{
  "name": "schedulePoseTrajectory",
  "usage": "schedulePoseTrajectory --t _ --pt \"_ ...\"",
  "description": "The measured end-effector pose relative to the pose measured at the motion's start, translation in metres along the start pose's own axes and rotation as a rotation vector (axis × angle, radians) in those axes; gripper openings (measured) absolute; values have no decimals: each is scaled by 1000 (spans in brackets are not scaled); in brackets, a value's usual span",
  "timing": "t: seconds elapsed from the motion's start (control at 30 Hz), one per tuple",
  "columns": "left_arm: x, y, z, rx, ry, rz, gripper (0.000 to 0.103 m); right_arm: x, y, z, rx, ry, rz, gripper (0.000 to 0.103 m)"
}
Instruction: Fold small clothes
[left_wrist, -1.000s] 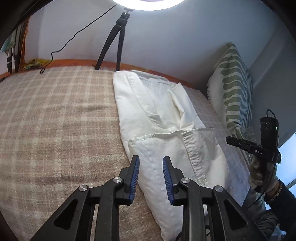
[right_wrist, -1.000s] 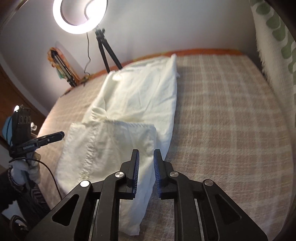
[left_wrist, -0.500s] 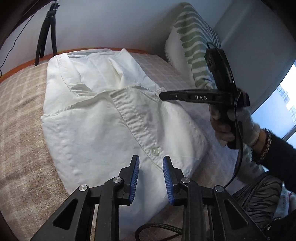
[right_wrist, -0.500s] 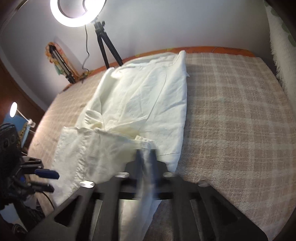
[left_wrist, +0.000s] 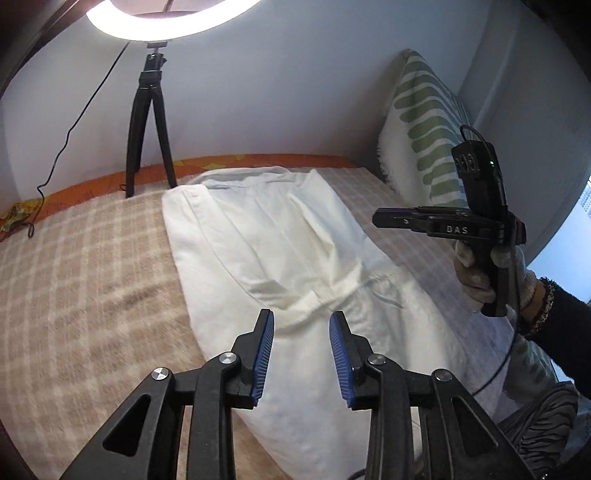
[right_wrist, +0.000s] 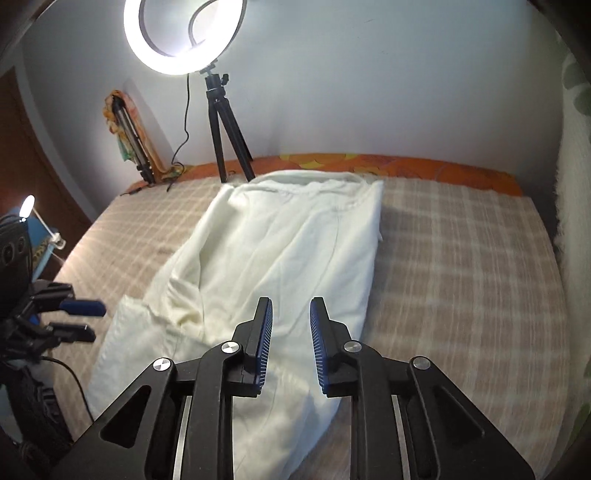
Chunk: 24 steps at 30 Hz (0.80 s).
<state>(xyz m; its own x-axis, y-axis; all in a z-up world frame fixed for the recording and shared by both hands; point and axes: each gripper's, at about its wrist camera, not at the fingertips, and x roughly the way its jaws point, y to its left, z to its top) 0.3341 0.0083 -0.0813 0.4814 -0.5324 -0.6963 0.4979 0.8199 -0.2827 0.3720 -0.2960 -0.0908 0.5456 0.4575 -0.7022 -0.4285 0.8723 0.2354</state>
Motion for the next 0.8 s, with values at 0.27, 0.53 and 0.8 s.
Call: schedulePoseTrajectory --t 0.27,0.53,0.8 --pt "58 45 29 -10 40 29 31 62 -36 24 79 48 -6 19" --pt "100 69 41 -7 67 60 38 70 -62 28 82 58 -169 22" --pt "82 115 64 -129 -34 113 43 71 -67 53 107 20 -45 47"
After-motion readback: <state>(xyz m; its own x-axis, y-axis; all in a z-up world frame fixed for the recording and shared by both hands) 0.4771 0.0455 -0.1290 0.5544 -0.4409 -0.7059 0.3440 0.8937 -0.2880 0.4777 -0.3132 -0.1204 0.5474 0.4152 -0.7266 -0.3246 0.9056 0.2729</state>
